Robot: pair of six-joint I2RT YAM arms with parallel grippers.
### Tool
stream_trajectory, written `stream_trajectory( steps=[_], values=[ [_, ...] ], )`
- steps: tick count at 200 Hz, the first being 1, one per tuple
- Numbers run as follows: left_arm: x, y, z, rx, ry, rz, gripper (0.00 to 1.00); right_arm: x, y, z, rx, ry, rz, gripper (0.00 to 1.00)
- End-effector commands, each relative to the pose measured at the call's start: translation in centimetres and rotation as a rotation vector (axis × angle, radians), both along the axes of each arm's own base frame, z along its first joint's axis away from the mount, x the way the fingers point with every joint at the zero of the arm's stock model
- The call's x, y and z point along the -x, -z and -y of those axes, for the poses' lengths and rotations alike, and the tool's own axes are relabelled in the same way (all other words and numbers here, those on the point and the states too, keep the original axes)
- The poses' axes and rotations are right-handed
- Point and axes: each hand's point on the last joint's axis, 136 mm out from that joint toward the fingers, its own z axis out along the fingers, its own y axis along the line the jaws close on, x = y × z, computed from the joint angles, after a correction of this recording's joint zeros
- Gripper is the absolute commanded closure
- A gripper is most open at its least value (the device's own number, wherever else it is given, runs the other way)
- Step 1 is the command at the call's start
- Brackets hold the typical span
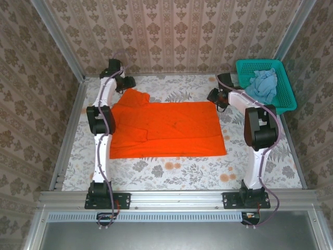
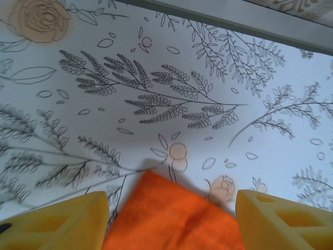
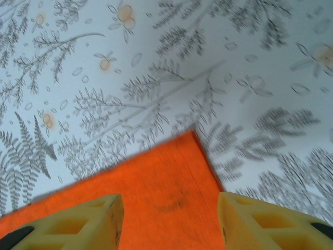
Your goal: Fold and stack the t-shirts
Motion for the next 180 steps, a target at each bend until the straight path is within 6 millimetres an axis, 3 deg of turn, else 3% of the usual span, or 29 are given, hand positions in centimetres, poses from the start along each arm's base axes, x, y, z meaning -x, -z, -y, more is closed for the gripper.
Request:
stream_trajectory(
  steps=[1, 63, 94, 136, 180],
  values=[
    [-1.6, -1.3, 1.0, -0.012, 0.017, 0.087, 0.34, -1.0, 1.0, -0.5, 0.025, -0.035, -0.022, 0.47],
    [-0.1, 2.4, 0.9, -0.063, 0.023, -0.009, 0.44, -1.6, 2.3, -0.6, 0.026, -0.041, -0.045, 0.48],
    [0.9, 3.0, -0.3, -0.133, 0.011, -0.056, 0.43, -1.6, 2.7, -0.6, 0.025, -0.034, -0.055, 0.48],
    [1.5, 4.0, -0.4, -0.12, 0.0, -0.093, 0.53, -1.6, 3.3, -0.2, 0.035, -0.016, -0.075, 0.48],
    [1.0, 3.5, -0.8, -0.112, -0.015, -0.073, 0.6, -1.5, 3.6, 0.1, 0.039, -0.011, -0.086, 0.48]
  ],
)
